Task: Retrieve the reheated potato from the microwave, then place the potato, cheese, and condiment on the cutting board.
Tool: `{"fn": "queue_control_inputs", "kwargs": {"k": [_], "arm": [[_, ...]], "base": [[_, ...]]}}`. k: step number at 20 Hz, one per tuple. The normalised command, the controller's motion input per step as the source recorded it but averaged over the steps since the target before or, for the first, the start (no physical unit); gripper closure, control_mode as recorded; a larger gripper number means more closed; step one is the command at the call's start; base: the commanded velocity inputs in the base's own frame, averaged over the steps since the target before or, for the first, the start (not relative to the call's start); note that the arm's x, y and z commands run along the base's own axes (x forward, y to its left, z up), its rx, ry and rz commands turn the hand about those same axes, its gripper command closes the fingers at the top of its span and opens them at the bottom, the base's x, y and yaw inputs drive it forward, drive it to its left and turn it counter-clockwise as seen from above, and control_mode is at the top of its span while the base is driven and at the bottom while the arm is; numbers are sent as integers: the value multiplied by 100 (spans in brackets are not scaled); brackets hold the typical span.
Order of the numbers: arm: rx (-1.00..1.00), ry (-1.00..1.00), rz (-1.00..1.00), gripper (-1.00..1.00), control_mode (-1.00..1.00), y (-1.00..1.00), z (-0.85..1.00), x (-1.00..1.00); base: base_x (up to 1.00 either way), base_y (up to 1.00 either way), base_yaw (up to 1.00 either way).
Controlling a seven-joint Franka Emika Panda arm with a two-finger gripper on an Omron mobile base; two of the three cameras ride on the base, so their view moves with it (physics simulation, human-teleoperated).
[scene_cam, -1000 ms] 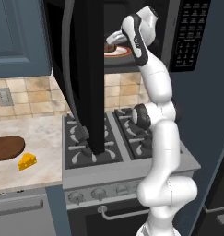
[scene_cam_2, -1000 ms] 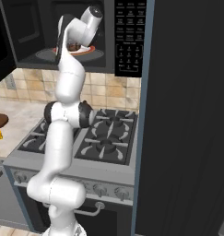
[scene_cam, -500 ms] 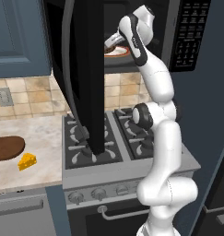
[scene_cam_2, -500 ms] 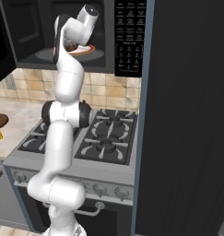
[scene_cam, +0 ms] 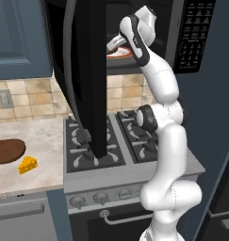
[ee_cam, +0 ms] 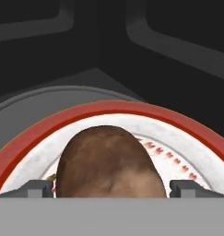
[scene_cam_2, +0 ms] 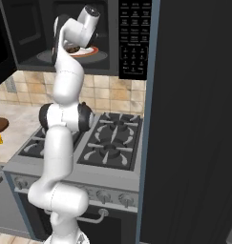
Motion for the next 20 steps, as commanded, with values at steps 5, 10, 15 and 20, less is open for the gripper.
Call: {"fn": "queue_control_inputs", "kwargs": {"k": [5, 10, 15, 20], "arm": [[0, 1, 0, 100, -100, 10, 0, 19], [0, 0, 0, 100, -100, 10, 0, 1], [0, 2, 0, 100, -100, 5, 0, 0], [0, 0, -2, 100, -100, 1, 5, -10]], "base": [[0, 0, 0], [0, 0, 0], [0, 0, 0], [0, 0, 0]]}}
